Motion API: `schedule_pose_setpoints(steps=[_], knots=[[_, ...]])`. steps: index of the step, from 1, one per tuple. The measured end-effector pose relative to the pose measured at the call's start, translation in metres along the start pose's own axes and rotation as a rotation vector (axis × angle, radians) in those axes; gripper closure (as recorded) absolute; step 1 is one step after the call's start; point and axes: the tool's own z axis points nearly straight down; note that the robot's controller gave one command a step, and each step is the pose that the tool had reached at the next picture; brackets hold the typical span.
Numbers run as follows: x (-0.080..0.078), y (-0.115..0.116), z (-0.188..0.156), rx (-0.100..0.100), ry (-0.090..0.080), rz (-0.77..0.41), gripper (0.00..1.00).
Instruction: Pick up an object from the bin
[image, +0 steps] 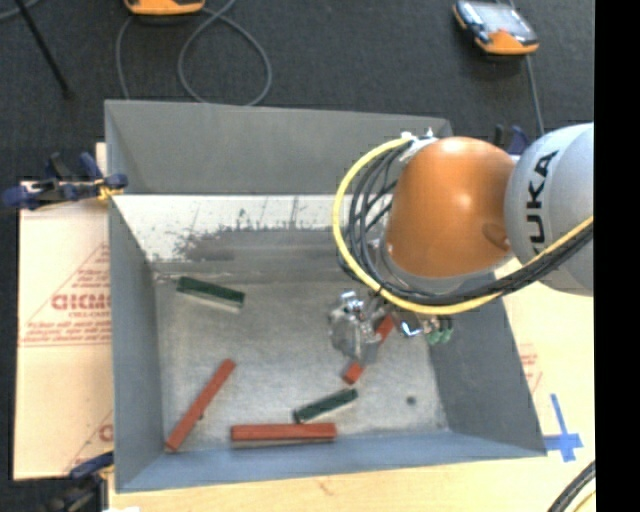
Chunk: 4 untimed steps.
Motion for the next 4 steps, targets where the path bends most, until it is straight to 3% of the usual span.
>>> schedule_pose_setpoints(steps=[1,2,3,4], knots=[[-0.047,0.013,0.013,-0.001,0.005,0.19,1.0],[-0.046,0.012,0.013,-0.001,0.005,0.191,0.0],[-0.004,-0.138,0.088,0.002,0.012,0.024,0.0],[-0.012,-0.069,0.147,-0.005,0.007,-0.021,0.0]])
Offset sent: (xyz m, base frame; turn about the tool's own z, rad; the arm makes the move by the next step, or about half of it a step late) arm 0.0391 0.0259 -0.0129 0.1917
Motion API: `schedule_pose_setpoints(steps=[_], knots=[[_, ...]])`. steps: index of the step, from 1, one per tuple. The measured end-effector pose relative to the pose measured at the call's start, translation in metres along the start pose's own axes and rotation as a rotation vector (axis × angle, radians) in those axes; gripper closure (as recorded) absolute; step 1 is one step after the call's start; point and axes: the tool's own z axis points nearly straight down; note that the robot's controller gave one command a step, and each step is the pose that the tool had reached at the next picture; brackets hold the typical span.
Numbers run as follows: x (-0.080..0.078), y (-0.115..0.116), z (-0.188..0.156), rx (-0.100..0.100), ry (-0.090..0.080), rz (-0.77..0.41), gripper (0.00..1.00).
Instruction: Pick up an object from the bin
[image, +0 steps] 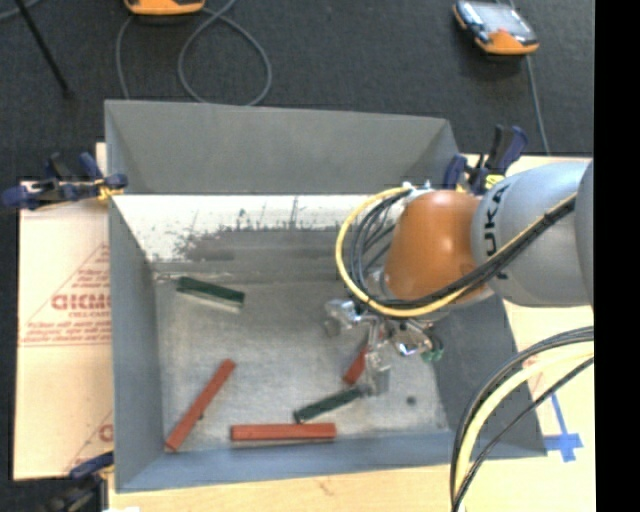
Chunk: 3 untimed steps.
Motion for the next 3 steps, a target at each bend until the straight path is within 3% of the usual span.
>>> schedule_pose_setpoints(steps=[1,2,3], knots=[[0.0,-0.004,-0.003,0.004,-0.002,0.005,1.0],[0.037,0.078,-0.102,0.003,-0.002,-0.033,1.0],[-0.004,0.061,-0.18,0.008,-0.01,-0.003,1.0]])
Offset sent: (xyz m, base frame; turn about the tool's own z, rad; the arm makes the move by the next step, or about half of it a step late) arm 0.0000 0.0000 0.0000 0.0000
